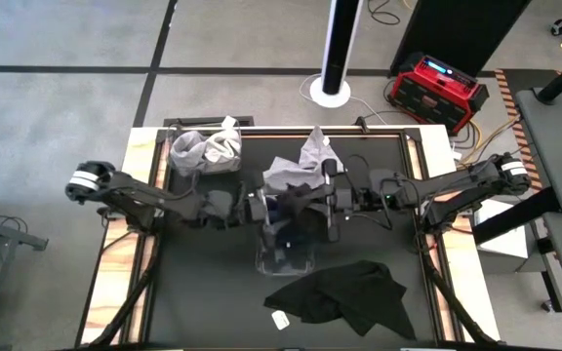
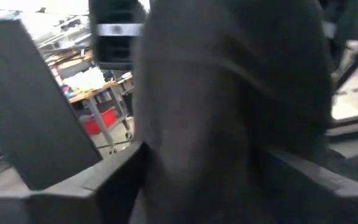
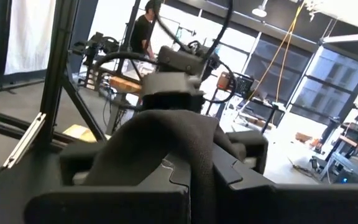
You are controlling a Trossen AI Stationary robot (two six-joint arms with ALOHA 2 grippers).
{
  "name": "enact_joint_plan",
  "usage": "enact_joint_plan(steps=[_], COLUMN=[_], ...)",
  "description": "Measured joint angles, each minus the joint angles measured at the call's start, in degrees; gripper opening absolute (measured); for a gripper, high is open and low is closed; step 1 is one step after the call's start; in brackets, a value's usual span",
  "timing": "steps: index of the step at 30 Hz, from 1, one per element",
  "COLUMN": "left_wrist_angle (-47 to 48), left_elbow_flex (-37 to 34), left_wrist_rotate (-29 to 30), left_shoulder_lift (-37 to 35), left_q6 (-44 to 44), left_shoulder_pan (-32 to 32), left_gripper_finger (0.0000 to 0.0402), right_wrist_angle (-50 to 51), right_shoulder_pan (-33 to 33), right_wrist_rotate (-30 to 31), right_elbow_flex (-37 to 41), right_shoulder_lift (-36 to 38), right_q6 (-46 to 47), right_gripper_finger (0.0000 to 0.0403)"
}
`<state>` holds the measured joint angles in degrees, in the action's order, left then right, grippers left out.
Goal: Sort towels by color in basket
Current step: Put the top black towel into the bottom transparent bin
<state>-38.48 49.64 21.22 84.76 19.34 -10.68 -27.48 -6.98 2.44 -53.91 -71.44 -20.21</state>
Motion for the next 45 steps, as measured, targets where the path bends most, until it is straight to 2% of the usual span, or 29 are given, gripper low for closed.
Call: enact_joint_plan(steps=[2,5,7,8,9,11,13,19,23,29,34,37,42,45], left_wrist_angle=[0.11,0.52,0.86,1.09,1.48,2.17,3.38,8.22,9.79,13.88,18.17,24.57,44.47,48.73], left_elbow_flex=[0.87,1.81,2.18,2.12,2.08,2.08,2.08,1.99,1.97,1.95,1.97,3.59,10.07,11.59], left_wrist_rotate=[-1.54,-2.76,-2.75,-2.66,-2.63,-2.51,-2.38,-3.45,-5.81,-5.95,-5.82,-5.47,-4.13,-2.90], left_shoulder_lift=[1.29,2.40,2.57,2.21,1.87,0.87,-0.13,-4.50,-7.12,-10.89,-11.64,-11.72,-10.50,-8.37], left_q6=[1.50,2.37,2.75,2.81,2.81,2.87,2.81,1.21,1.04,-3.57,-8.63,-12.42,-20.44,-23.78], left_shoulder_pan=[-0.04,-0.09,-0.07,-0.04,-0.02,-0.18,-0.47,-0.76,-1.04,-1.27,-1.29,-1.29,-1.35,-1.42], left_gripper_finger=[0.0236,0.0137,0.0050,0.0026,0.0019,0.0016,0.0007,0.0003,0.0002,0.0001,0.0001,0.0000,0.0000,0.0000], right_wrist_angle=[-0.69,-1.40,-1.33,-0.97,-0.20,2.79,6.12,15.37,20.41,31.33,37.93,40.17,40.74,40.71], right_shoulder_pan=[0.00,0.00,-0.02,-0.02,-0.02,0.06,0.22,0.66,0.66,1.14,1.03,1.09,1.05,1.03], right_wrist_rotate=[0.15,3.47,9.53,13.59,17.76,24.24,26.23,23.20,22.03,22.25,22.27,22.48,22.40,22.40], right_elbow_flex=[0.00,0.00,0.00,0.00,0.00,0.00,0.00,0.00,-0.02,-0.04,-0.02,0.05,0.56,0.74], right_shoulder_lift=[0.00,0.00,0.07,0.17,0.37,1.13,1.99,5.16,6.45,8.60,10.43,11.17,11.45,11.41], right_q6=[0.07,1.15,2.60,3.77,5.37,8.08,10.32,16.41,18.11,22.60,26.92,28.44,28.66,28.60], right_gripper_finger=[0.0009,0.0009,0.0009,0.0009,0.0009,0.0009,0.0009,0.0031,0.0075,0.0147,0.0181,0.0190,0.0194,0.0192])
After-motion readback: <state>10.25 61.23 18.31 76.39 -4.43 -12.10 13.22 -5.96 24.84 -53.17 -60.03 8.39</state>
